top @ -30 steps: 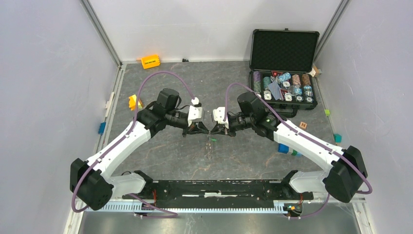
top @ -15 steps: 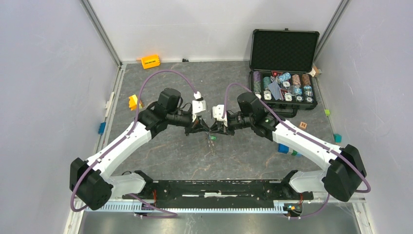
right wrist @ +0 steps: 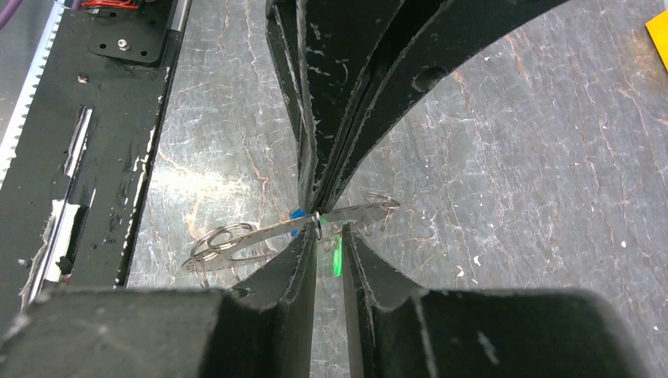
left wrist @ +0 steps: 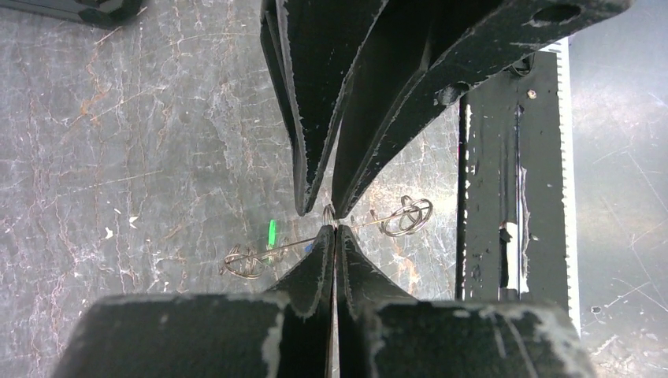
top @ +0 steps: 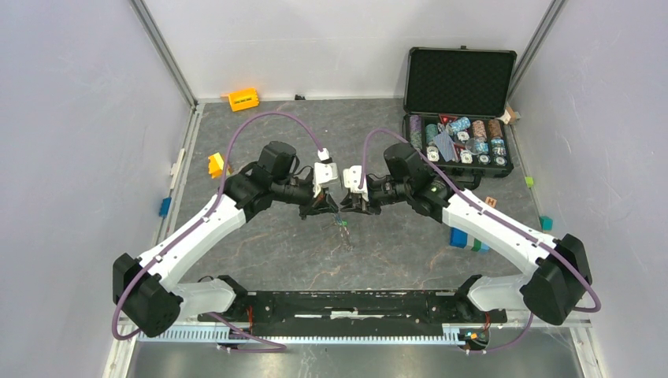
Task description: Put the keys on the keyring
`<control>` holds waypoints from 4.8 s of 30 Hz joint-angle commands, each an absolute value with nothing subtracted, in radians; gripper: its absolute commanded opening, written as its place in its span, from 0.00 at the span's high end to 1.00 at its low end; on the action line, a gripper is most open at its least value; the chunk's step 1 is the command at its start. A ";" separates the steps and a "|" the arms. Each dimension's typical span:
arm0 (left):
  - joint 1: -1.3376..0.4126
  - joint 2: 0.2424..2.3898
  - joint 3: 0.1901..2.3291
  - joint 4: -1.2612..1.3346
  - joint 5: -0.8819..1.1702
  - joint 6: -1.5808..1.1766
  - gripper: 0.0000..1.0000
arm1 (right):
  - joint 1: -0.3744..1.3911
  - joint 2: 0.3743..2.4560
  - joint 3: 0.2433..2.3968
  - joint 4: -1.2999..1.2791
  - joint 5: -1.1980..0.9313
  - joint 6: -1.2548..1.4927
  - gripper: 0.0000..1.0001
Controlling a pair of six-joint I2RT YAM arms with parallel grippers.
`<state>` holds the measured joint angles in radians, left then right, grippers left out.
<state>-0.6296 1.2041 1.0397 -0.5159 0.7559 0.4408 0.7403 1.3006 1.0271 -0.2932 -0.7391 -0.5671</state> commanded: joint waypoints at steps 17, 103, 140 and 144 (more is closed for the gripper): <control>-0.650 1.226 1.104 -0.524 0.736 0.477 0.98 | 0.763 1.350 1.061 -0.291 -0.759 -0.574 0.78; -0.538 1.126 0.919 -0.310 0.938 0.683 0.80 | 0.616 1.316 0.950 0.222 -1.010 -0.116 1.00; -0.618 1.074 0.935 -0.367 0.689 0.669 0.44 | 0.595 1.290 0.824 0.330 -0.950 -0.087 1.00; -0.619 1.071 0.975 -0.435 0.721 0.682 0.42 | 0.594 1.290 0.837 0.297 -0.980 -0.130 1.00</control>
<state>-0.6147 1.0927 0.9070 -0.3420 0.7059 0.6167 0.5995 1.3251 0.7982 0.3115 -0.9573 -0.0555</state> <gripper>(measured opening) 0.581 0.004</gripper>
